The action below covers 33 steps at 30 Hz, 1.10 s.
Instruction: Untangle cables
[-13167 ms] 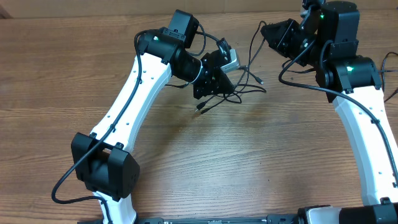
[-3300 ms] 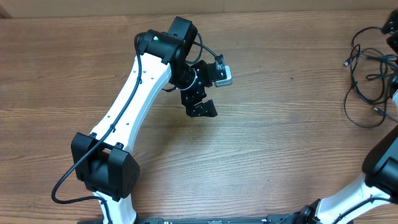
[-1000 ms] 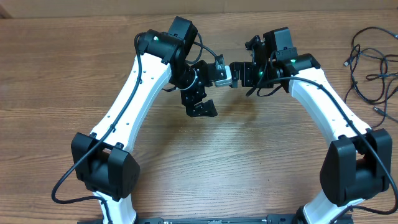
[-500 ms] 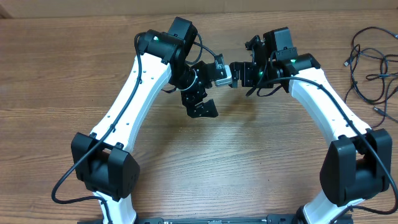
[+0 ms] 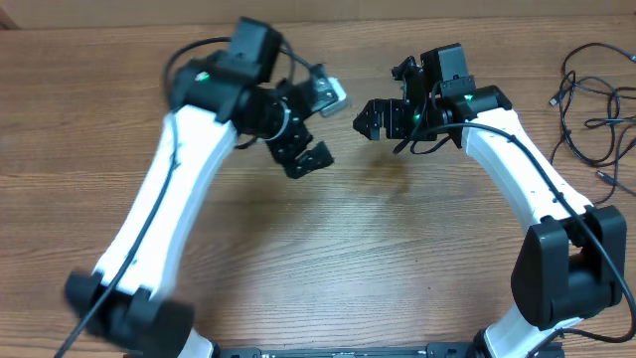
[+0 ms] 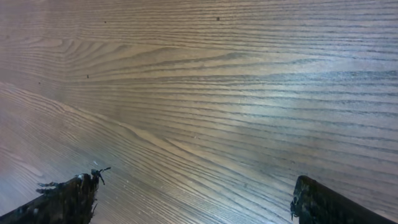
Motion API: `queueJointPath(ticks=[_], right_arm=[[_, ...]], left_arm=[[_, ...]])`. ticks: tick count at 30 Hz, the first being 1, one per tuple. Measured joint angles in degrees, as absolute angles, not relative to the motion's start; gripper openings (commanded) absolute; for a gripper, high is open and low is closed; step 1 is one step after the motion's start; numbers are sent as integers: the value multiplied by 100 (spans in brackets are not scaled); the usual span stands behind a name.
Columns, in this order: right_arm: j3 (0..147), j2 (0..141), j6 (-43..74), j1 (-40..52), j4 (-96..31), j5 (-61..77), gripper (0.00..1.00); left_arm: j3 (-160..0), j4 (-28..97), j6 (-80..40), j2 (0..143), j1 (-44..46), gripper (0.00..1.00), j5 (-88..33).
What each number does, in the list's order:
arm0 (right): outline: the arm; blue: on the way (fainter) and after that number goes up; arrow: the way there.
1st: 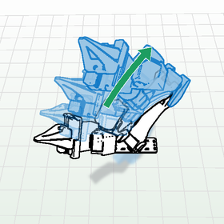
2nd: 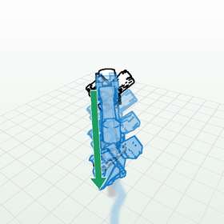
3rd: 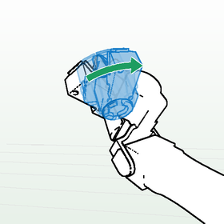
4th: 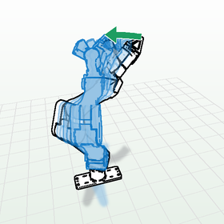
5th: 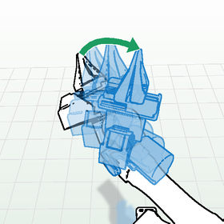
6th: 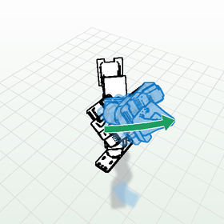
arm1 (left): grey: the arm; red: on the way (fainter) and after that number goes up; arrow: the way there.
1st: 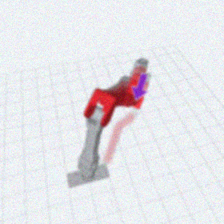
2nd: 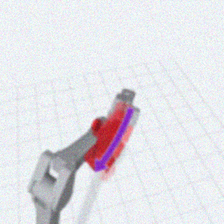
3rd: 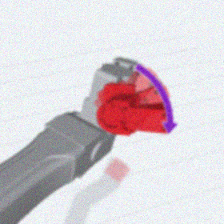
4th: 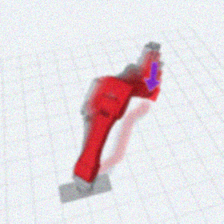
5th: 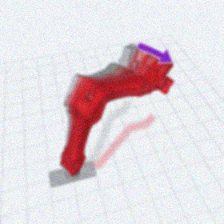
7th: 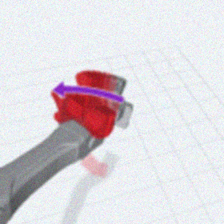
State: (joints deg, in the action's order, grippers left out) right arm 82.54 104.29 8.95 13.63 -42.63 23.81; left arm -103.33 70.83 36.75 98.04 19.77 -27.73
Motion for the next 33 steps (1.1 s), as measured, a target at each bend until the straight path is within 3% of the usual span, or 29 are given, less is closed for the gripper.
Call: queueJointPath(ticks=[8, 18, 28, 33], right_arm=[[8254, 10429, 895, 1363, -4257, 2379, 100], [8254, 10429, 895, 1363, -4259, 2377, 100], [8254, 10429, 895, 1363, -4257, 2379, 100], [8254, 10429, 893, 1363, -4257, 2379, 100]], left_arm=[[-7406, 4950, 3074, 6827, 1907, 100, -2023], [-4191, 1966, 1898, 4123, 1326, 100, -1793], [-2036, -976, 1487, 2311, 998, 100, -1929], [-1208, -1680, 1433, 1540, 770, 100, -1916]])
